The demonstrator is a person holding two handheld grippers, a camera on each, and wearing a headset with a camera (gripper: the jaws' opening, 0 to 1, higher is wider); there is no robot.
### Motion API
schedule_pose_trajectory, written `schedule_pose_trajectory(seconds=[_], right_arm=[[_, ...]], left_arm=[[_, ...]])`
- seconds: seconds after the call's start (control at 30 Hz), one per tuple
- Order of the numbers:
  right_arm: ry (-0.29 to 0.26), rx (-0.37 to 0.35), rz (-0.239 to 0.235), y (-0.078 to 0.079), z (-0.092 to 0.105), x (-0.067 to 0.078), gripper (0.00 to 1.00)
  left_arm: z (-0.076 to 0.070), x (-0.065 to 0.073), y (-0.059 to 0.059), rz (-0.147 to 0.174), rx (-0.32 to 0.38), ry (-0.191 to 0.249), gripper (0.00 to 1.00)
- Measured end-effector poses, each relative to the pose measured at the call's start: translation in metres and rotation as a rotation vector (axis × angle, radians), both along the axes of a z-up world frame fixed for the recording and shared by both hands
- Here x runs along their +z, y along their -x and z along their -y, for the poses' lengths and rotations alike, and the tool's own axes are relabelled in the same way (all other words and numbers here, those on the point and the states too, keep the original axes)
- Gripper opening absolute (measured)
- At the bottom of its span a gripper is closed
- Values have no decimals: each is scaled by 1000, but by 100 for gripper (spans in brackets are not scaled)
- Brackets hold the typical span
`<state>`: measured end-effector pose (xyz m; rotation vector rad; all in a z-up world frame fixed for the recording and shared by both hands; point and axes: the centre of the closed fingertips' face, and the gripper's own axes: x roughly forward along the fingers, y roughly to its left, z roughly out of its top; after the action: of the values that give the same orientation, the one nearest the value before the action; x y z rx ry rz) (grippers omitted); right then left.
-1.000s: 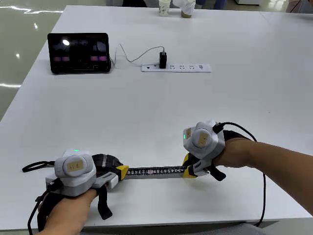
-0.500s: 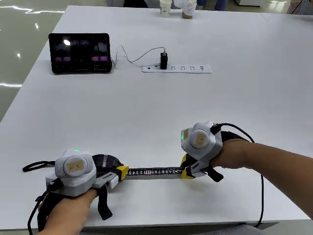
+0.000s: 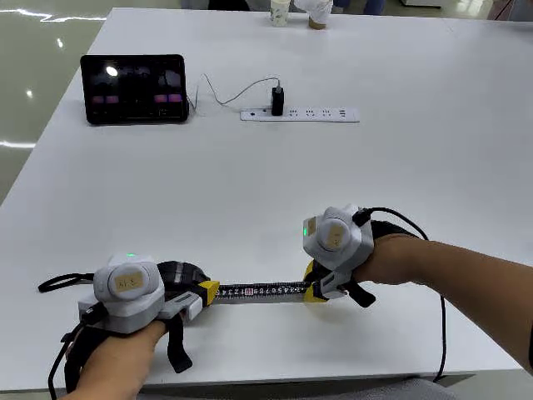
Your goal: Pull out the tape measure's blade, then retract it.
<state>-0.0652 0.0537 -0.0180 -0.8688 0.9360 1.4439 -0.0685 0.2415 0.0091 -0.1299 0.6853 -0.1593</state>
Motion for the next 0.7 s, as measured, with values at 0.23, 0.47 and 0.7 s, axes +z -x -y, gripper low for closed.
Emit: schedule_pose_trajectory(seconds=[0.23,0.47,0.7], right_arm=[[-3,-1,-2,1,-3,0,12],[-1,-1,-3,2,-6,0,12],[-4,0,-7,3,-9,0,12]], left_arm=[[0,0,0,1,1,1,62],[0,1,1,1,2,2,62],[0,1,0,1,2,3,62]])
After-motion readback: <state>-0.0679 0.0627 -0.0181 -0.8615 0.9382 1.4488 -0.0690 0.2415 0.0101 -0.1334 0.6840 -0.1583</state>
